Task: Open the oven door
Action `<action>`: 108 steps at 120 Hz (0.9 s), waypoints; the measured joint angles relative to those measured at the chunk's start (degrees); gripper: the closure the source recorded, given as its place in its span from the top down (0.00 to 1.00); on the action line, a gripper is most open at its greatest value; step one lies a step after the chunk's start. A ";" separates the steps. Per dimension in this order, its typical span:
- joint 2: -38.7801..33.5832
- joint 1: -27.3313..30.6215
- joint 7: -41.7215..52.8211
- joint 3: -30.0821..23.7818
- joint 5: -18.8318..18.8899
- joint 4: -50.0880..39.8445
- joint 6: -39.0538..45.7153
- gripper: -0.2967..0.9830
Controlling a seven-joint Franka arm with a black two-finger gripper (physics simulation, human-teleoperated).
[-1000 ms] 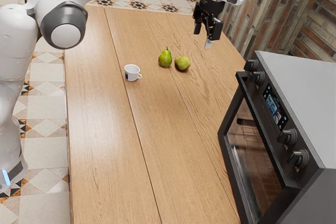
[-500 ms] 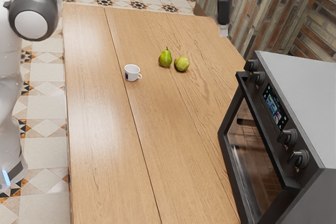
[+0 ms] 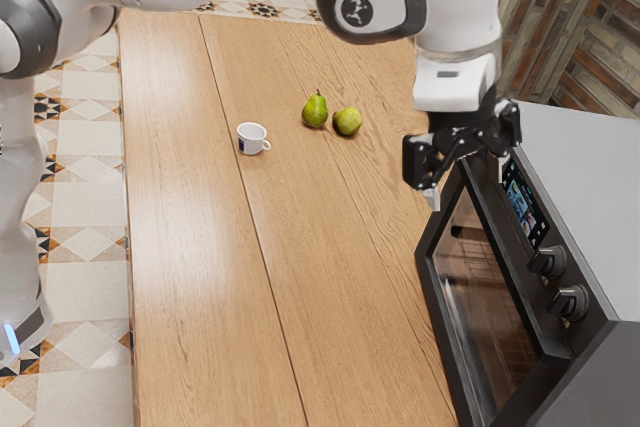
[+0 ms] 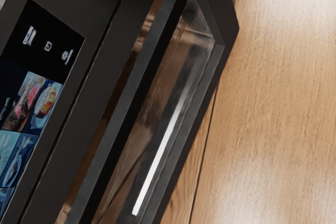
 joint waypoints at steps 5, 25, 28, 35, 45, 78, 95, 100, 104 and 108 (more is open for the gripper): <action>1.90 -1.08 1.47 -0.14 1.16 1.24 1.23 0.77; 3.85 0.49 6.69 1.31 3.32 2.09 4.03 0.77; 4.11 0.51 7.40 1.39 3.45 2.05 4.31 0.77; 4.63 0.44 8.94 1.48 3.68 1.89 4.84 0.77; 3.01 0.30 10.90 1.33 3.87 1.75 5.12 0.77; 0.98 -0.32 15.67 1.24 3.51 -3.81 2.99 0.77; 3.90 -1.67 17.38 1.81 3.89 -2.70 2.76 0.77; 4.42 -2.14 17.80 2.13 3.98 -2.47 2.77 0.77; 5.12 -2.28 18.11 2.28 4.05 -1.97 2.80 0.77; 5.55 -2.27 18.39 2.36 4.09 -1.58 2.83 0.77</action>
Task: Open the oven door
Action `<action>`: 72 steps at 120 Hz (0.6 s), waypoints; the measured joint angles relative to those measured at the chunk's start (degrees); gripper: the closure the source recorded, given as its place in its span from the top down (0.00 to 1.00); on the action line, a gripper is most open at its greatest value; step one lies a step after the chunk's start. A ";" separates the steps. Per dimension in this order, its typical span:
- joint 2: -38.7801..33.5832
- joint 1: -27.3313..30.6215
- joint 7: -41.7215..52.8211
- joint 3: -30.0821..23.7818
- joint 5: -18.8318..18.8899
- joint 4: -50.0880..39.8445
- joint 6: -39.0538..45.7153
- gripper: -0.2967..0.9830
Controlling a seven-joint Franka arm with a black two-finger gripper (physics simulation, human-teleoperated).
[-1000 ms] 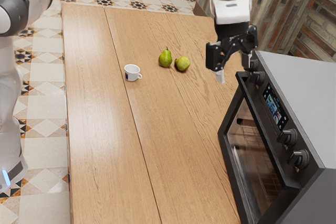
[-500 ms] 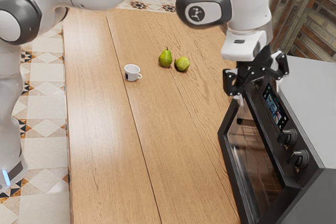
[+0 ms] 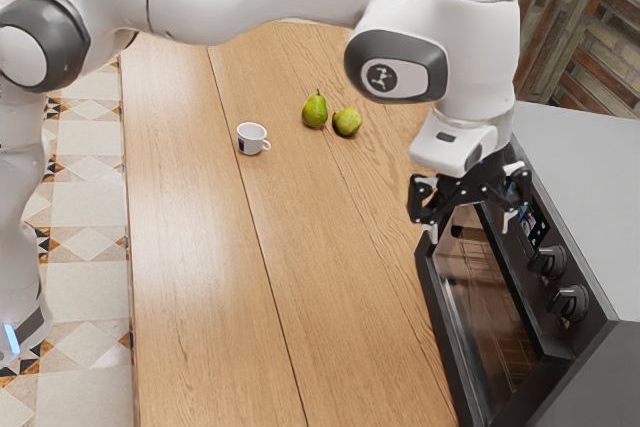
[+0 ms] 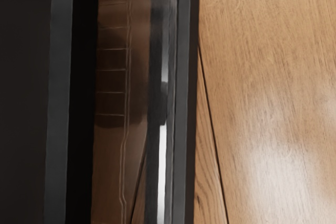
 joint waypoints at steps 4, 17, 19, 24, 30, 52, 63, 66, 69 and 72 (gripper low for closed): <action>0.23 0.02 0.27 0.09 0.04 0.22 0.02 0.77; 0.62 0.04 1.05 0.33 0.08 0.44 0.22 0.77; 0.68 0.03 1.15 0.33 0.08 0.43 0.26 0.77; 0.76 0.00 1.41 0.35 0.07 0.30 0.37 0.78; 0.55 -0.02 1.68 0.33 0.07 0.04 0.49 0.77; -1.18 -0.12 2.45 0.28 -0.28 -2.42 0.36 0.78; -1.66 -0.06 2.66 0.29 -0.60 -3.53 0.24 0.77; -1.95 -0.02 2.70 0.27 -0.66 -4.02 0.21 0.77; -2.36 0.00 2.74 0.26 -0.72 -4.65 0.19 0.77; -3.22 0.09 2.76 0.16 -0.76 -5.81 0.17 0.77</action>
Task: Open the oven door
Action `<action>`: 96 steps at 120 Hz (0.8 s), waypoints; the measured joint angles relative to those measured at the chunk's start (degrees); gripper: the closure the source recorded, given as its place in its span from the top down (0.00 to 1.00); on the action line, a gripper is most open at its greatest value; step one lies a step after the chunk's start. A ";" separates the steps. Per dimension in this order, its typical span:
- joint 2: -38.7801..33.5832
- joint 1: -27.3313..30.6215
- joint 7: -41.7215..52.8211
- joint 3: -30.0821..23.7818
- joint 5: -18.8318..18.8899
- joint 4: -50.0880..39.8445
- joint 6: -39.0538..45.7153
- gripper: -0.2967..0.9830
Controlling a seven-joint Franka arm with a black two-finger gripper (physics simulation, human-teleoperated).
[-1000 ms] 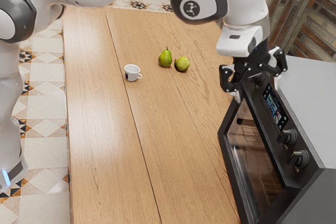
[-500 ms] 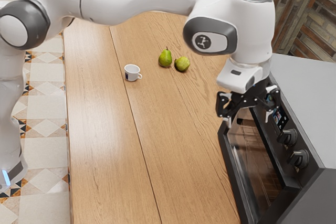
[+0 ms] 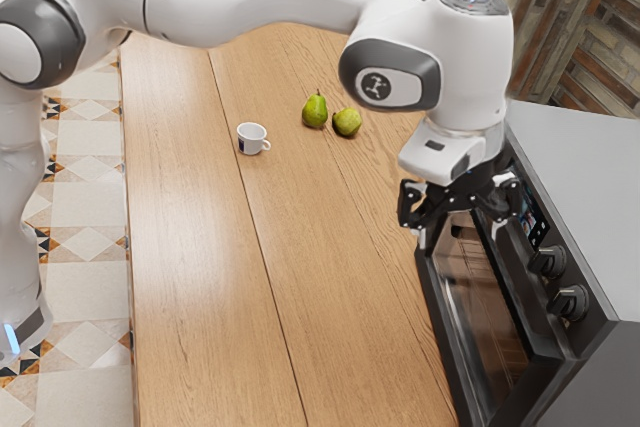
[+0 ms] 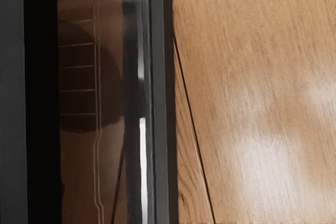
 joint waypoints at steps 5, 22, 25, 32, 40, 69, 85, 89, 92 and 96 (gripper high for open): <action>-2.37 0.26 0.00 -0.36 -0.06 -2.81 -0.01 0.73; -34.69 3.13 -0.63 -19.18 0.25 -35.17 0.95 0.65; -44.18 0.46 -0.92 -26.74 1.01 -35.43 -0.38 0.67; -53.35 -2.42 -1.53 -28.57 6.24 -20.03 -4.43 0.71; -45.96 0.54 -3.52 -11.95 11.19 -0.17 -8.46 0.73; 0.30 10.27 -18.67 34.75 0.36 21.94 -21.76 0.76; 5.48 3.44 -25.34 36.92 -6.58 18.31 -24.28 0.76; 5.62 3.17 -27.19 37.05 -7.53 18.16 -24.78 0.77; 5.65 3.13 -28.61 37.09 -8.05 18.09 -25.23 0.77; 5.70 3.22 -30.40 37.14 -8.66 18.04 -25.75 0.77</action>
